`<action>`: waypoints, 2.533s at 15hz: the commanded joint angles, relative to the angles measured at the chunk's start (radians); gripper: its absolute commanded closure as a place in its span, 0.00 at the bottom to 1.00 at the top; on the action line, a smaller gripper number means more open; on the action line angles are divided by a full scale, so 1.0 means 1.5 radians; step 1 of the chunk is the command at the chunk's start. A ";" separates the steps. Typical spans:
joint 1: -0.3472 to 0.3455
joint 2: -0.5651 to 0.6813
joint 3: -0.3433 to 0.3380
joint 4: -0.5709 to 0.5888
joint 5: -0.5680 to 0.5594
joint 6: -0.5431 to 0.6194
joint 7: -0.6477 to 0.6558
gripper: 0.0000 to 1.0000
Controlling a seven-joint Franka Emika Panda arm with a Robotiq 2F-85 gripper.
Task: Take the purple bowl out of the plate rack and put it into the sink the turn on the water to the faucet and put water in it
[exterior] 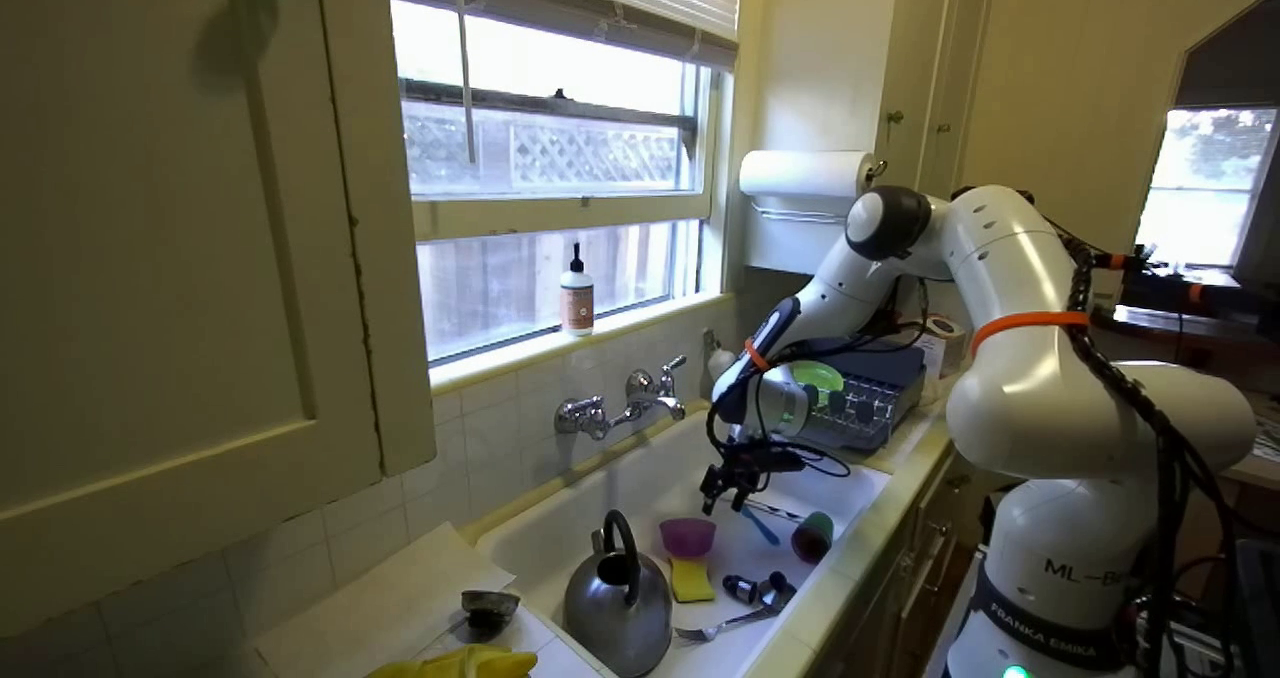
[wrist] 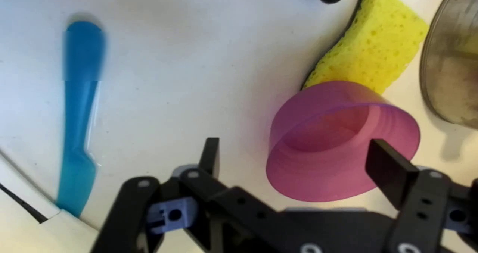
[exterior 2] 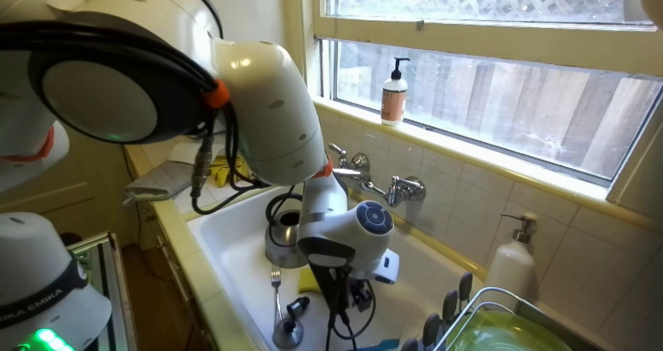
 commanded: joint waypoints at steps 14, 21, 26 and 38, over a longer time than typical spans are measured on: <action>0.025 0.148 0.015 0.131 -0.033 0.157 0.028 0.99; 0.047 0.156 -0.009 0.124 -0.120 0.193 0.018 0.99; 0.063 0.171 -0.028 0.095 -0.197 0.332 0.033 0.99; -0.024 0.176 0.008 -0.004 -0.459 0.351 0.102 0.99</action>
